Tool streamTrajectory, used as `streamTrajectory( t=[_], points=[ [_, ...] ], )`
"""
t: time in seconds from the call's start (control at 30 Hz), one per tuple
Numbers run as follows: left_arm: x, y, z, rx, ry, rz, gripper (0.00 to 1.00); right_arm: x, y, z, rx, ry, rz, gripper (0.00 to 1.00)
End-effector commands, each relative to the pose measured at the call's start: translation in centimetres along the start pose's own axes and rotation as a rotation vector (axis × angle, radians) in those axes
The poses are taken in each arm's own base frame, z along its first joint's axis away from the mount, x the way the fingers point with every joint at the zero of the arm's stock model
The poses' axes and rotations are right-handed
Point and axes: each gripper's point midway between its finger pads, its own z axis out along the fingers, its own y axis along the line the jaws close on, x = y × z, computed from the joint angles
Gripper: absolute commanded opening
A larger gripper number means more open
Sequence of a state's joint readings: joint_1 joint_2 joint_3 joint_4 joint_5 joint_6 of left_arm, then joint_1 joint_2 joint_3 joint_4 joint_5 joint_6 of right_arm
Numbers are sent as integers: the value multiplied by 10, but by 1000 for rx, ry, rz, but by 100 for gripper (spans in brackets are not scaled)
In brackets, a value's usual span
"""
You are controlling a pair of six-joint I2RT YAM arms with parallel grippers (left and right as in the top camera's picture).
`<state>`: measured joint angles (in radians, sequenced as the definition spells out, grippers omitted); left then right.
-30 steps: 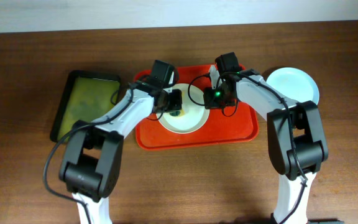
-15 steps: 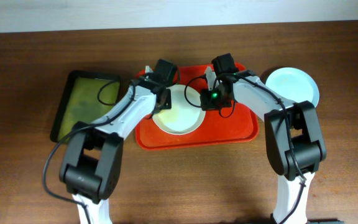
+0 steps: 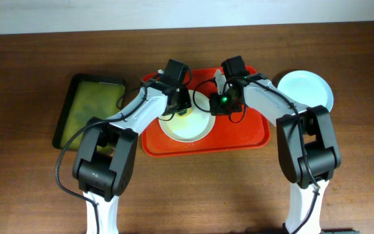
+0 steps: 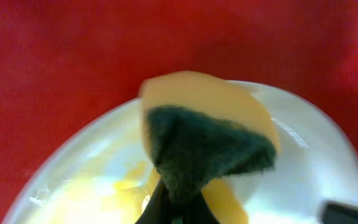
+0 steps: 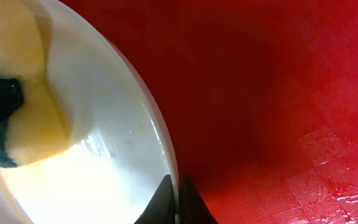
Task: Clean dirty plates on tray and stack at the side
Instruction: 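Dip the sponge and scrub the cream plate with the left gripper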
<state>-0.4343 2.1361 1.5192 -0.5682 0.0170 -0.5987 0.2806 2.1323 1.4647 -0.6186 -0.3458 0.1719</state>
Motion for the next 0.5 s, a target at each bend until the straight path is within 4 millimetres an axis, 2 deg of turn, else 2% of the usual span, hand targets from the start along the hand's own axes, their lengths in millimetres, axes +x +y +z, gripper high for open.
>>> streamTrajectory(
  t=[0.0,0.03,0.07,0.13,0.2,0.33,0.37,0.4,0.47],
  points=[
    [-9,51,3,-241,-50,67,0,17,-14,16,41,54,5,4],
    [-11,72,-6,-345,-62,70,0,17,-14,16,41,54,5,4],
    [-14,83,-14,-407,-72,73,0,17,-14,16,41,53,5,4],
    [-23,96,-39,-491,-102,75,0,17,-14,16,41,53,5,4],
    [-35,89,-63,-473,-145,66,0,17,-14,16,41,53,5,4],
    [-56,57,-116,-291,-227,26,0,17,-14,16,42,54,5,4],
    [-61,60,-131,-265,-244,5,0,17,-14,16,42,54,6,4],
    [-63,67,-137,-271,-249,-12,0,17,-15,16,44,54,5,4],
    [-66,95,-141,-309,-227,-59,0,17,-15,16,44,54,5,4]
  ],
)
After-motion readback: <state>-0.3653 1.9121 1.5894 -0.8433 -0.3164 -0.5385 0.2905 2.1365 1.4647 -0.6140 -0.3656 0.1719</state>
